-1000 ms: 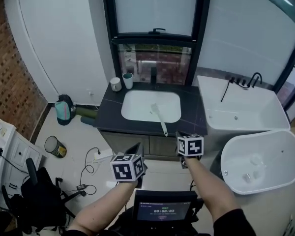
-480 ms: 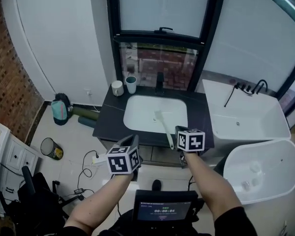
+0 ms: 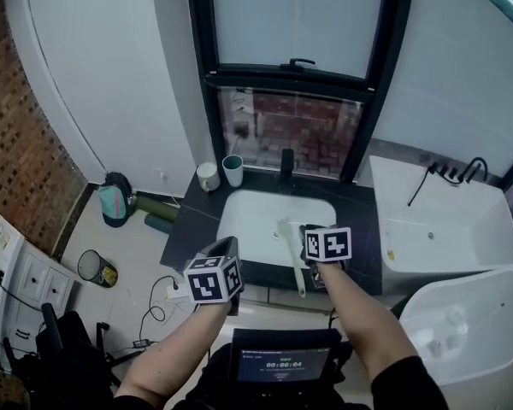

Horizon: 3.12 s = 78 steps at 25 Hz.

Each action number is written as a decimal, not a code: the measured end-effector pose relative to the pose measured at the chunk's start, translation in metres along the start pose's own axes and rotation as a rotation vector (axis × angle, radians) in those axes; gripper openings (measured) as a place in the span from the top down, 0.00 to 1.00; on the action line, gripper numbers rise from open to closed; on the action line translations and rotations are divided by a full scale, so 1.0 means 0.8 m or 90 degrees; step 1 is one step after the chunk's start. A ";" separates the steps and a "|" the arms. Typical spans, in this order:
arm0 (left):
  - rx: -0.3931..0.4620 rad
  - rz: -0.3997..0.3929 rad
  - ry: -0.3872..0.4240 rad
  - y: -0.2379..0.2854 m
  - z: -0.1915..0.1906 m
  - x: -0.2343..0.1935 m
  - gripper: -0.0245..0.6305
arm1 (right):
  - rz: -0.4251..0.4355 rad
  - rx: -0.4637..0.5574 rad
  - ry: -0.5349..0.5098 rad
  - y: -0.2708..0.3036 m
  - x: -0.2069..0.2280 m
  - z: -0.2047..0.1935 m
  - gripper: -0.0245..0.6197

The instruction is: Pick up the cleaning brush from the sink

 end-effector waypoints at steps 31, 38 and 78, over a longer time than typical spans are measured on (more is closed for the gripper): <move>-0.160 0.011 -0.056 0.328 -0.022 -0.150 0.98 | -0.012 -0.394 0.036 0.372 0.093 -0.079 0.66; -0.170 0.012 -0.066 0.342 -0.029 -0.175 0.98 | -0.023 -0.423 0.056 0.398 0.095 -0.093 0.83; -0.074 -0.082 -0.030 0.119 -0.023 0.013 0.98 | -0.021 -0.173 0.086 0.038 0.051 -0.071 0.86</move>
Point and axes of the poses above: the fingertips, and each gripper's own axes: y forward along the fingers, x to its right, z out of its top, the point moved 10 cm from there along -y, backward along the fingers, and after that the axes turned 3 degrees about x, right-handed, at the moved point
